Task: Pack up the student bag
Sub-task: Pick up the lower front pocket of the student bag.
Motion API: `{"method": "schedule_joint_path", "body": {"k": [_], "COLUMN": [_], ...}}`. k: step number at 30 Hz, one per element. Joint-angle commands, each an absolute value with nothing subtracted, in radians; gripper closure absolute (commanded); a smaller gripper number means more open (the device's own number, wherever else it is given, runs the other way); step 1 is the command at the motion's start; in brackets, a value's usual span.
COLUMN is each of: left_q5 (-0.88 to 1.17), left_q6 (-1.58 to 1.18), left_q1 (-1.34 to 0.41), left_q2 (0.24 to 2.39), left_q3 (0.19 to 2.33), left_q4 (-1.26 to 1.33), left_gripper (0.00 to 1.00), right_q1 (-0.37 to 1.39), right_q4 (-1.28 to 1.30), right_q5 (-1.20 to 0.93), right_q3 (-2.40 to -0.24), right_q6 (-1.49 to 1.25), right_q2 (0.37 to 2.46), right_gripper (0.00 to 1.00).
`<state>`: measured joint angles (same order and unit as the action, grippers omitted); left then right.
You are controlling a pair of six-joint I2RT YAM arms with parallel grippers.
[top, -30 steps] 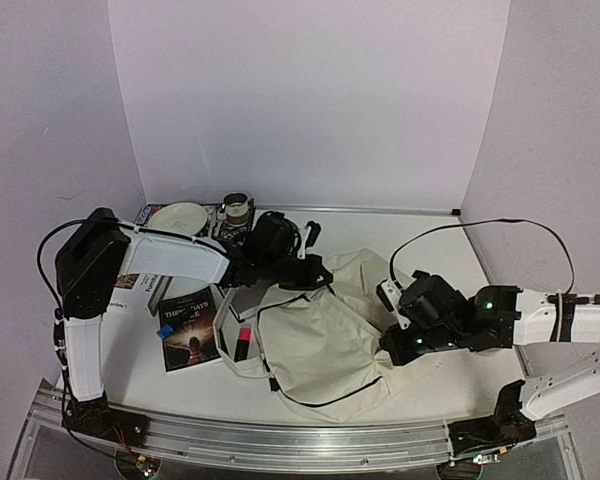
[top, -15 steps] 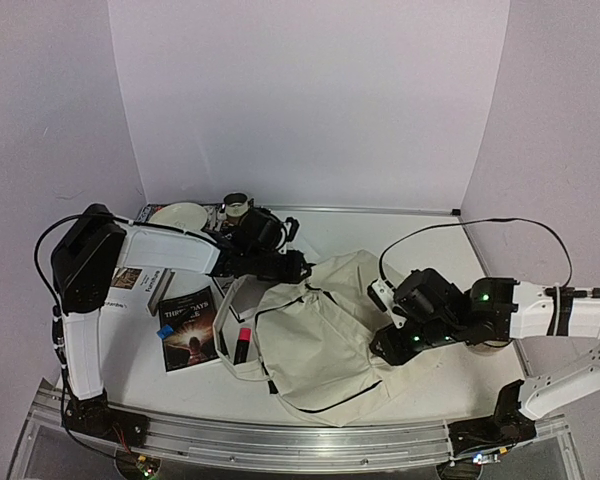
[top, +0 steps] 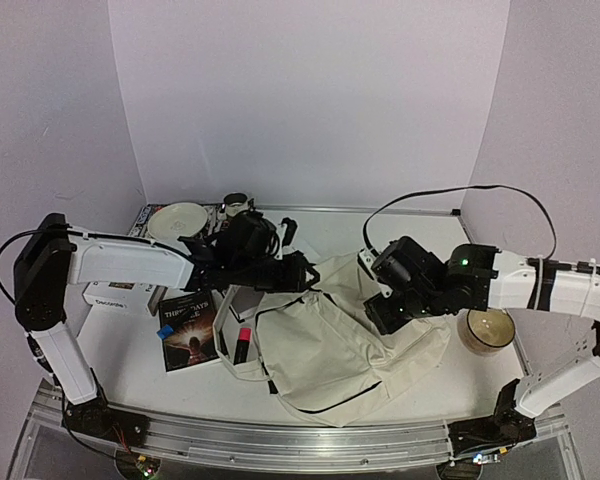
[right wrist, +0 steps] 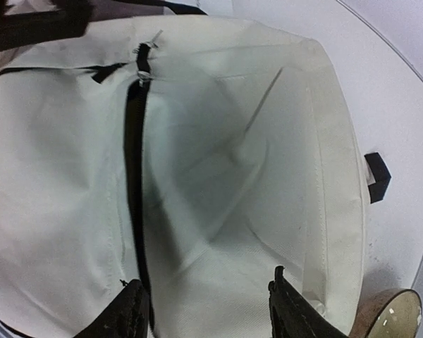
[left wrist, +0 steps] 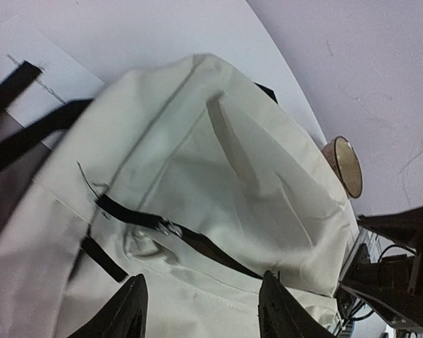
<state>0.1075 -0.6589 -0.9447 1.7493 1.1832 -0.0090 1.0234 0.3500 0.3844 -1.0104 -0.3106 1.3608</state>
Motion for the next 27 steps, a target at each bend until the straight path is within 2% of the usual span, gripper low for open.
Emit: {"method": "schedule_joint_path", "body": {"k": [1,8,14,20,23,27], "left_q5": [0.132,0.139,0.129,0.141,0.119,0.114], "left_q6": [-0.766,-0.831,-0.854,-0.870,-0.876,-0.895], "left_q1": [-1.017,-1.071,-1.074,-1.075,-1.075,-1.075], "left_q2": [1.756,1.826,1.868,1.933,1.945,1.960], "left_q3": [1.126,1.104,1.102,1.121,1.100,1.066], "left_q4": [0.089,0.161,0.190,0.213,0.212,0.212], "left_gripper": [0.45,0.44,0.44,0.46,0.54,0.69], "right_q1": [1.016,1.018,1.021,1.022,1.025,1.029], "right_q4": [0.425,0.350,0.303,0.293,0.312,0.358], "right_q5": [0.435,0.279,0.244,0.306,0.339,0.379], "right_q3": [-1.050,-1.038,-1.019,-1.011,-1.011,-1.012], "right_q6": [-0.262,-0.251,-0.253,-0.253,-0.253,-0.249], "right_q2": [1.445,1.530,1.560,1.615,1.634,1.651], "right_gripper": [0.39,0.23,0.08,0.05,0.05,0.05]}}
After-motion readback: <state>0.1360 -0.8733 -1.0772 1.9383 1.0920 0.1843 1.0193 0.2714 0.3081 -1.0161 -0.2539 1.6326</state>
